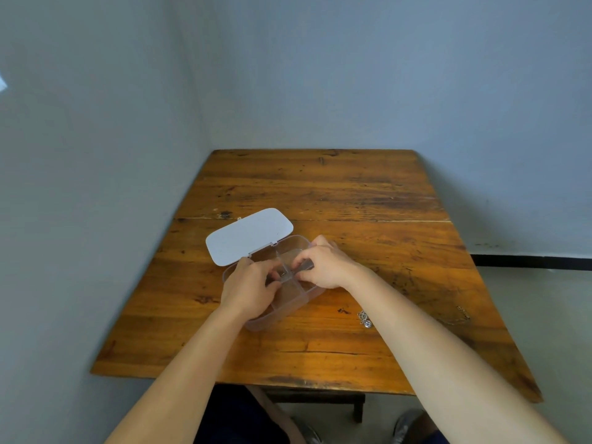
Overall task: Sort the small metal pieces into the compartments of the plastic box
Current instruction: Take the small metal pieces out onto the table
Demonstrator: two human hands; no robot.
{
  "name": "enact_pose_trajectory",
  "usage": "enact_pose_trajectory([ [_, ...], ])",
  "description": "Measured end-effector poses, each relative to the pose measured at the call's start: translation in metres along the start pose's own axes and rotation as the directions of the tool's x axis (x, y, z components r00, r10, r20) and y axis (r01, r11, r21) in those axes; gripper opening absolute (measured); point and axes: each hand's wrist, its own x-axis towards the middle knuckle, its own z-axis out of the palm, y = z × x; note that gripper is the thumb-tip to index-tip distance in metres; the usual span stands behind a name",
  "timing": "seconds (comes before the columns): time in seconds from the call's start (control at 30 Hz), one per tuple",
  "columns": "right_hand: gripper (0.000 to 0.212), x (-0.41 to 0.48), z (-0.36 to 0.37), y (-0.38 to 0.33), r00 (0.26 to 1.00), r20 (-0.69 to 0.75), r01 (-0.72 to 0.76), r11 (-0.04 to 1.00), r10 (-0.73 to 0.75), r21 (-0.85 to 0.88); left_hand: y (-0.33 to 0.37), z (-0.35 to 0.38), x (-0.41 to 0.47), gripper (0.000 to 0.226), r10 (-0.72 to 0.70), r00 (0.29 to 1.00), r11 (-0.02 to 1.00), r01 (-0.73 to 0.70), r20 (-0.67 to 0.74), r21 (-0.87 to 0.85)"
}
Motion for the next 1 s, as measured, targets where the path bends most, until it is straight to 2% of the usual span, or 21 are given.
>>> enact_pose_trajectory([
  [0.17, 0.027, 0.0, -0.001, -0.003, 1.0, 0.014, -0.013, 1.0, 0.013, -0.014, 0.002, 0.001, -0.001, 0.028, 0.031, 0.999, 0.997, -0.033, 0.038, 0.067],
  [0.3, 0.025, -0.001, 0.008, -0.002, 0.997, -0.073, -0.028, 0.998, 0.032, 0.06, 0.004, 0.0, -0.003, 0.022, -0.004, 0.998, 1.0, 0.006, -0.057, 0.029],
  [0.47, 0.021, -0.006, 0.023, 0.001, 0.954, -0.293, -0.001, 0.975, 0.068, 0.223, 0.006, -0.003, -0.006, 0.025, -0.085, 0.985, 0.994, 0.074, -0.148, -0.077],
  [0.63, 0.02, -0.011, 0.022, 0.004, 0.941, -0.326, 0.023, 0.944, 0.09, 0.328, 0.009, -0.005, -0.009, 0.019, -0.12, 0.972, 0.968, 0.07, -0.201, -0.239],
  [0.77, 0.019, -0.013, 0.024, 0.006, 0.916, -0.374, 0.051, 0.878, 0.149, 0.475, 0.01, -0.006, -0.012, 0.013, -0.158, 0.956, 0.93, 0.06, -0.247, -0.363],
  [0.87, 0.019, -0.017, 0.02, 0.008, 0.904, -0.39, 0.076, 0.833, 0.175, 0.548, 0.008, -0.011, -0.01, 0.013, -0.211, 0.957, 0.854, 0.081, -0.2, -0.514],
  [1.0, 0.011, -0.03, 0.002, 0.01, 0.874, -0.436, 0.147, 0.737, 0.216, 0.66, 0.012, -0.028, -0.009, 0.008, -0.308, 0.941, 0.688, 0.12, -0.138, -0.715],
])
